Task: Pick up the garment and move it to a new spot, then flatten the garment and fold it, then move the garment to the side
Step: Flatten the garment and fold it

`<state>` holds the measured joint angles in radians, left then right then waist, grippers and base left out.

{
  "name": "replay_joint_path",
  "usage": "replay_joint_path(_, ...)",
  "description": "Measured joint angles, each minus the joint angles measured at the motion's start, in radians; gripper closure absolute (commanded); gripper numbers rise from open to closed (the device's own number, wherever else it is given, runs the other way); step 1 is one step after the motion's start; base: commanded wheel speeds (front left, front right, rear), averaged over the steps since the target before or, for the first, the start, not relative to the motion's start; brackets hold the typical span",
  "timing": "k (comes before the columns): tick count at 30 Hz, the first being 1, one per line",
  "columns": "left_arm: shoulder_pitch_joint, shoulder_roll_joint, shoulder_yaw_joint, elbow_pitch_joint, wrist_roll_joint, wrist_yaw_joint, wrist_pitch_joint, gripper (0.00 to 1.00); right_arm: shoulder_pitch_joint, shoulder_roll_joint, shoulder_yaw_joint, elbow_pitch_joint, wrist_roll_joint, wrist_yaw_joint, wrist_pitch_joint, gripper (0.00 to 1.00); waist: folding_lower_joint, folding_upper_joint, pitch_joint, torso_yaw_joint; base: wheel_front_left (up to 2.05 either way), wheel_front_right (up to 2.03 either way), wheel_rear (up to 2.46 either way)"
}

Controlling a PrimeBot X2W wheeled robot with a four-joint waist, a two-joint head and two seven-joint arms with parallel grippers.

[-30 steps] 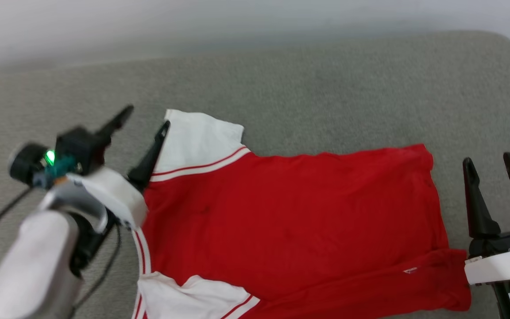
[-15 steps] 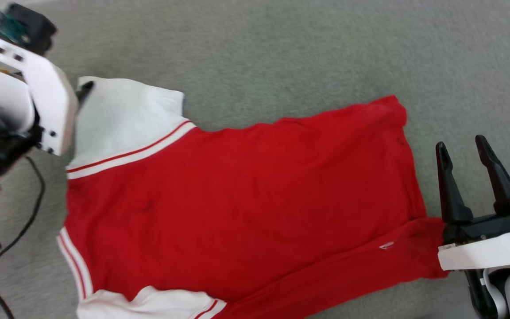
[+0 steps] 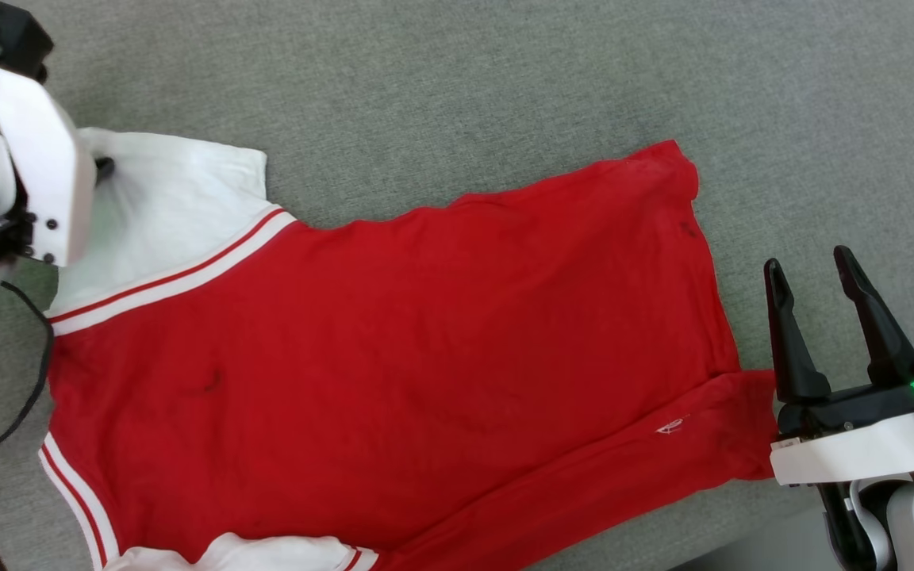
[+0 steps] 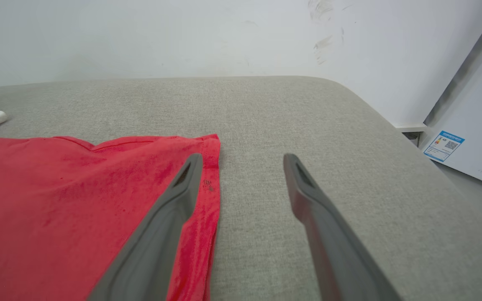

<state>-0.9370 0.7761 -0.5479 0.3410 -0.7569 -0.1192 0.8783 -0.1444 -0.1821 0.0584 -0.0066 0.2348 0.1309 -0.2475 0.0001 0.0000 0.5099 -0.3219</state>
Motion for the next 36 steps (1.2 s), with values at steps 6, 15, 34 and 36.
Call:
replay_joint_path(6,0.012,-0.026,0.002,0.008,0.023,0.005,-0.127,1.0,0.0,-0.01,-0.01,0.001,-0.021,0.0,0.002,0.0,0.0,0.0,-0.022,0.02,0.0,0.0,0.0)
replay_joint_path(15,0.068,-0.067,-0.053,-0.061,0.047,-0.008,-0.351,1.0,0.008,-0.15,0.019,-0.042,0.007,0.0,0.191,0.0,0.0,0.0,-0.124,0.078,0.0,0.0,0.0)
replay_joint_path(34,0.264,-0.03,-0.118,-0.579,0.099,0.026,-0.575,1.0,-0.225,-0.464,0.041,0.028,0.252,0.0,1.017,0.0,-0.0002,0.0,-0.192,0.344,0.0,0.0,0.0)
replay_joint_path(36,0.268,-0.032,-0.122,-0.618,0.105,0.034,-0.58,1.0,-0.248,-0.466,0.035,0.054,0.242,0.0,1.075,0.0,-0.0001,0.0,-0.176,0.369,0.0,0.0,0.0)
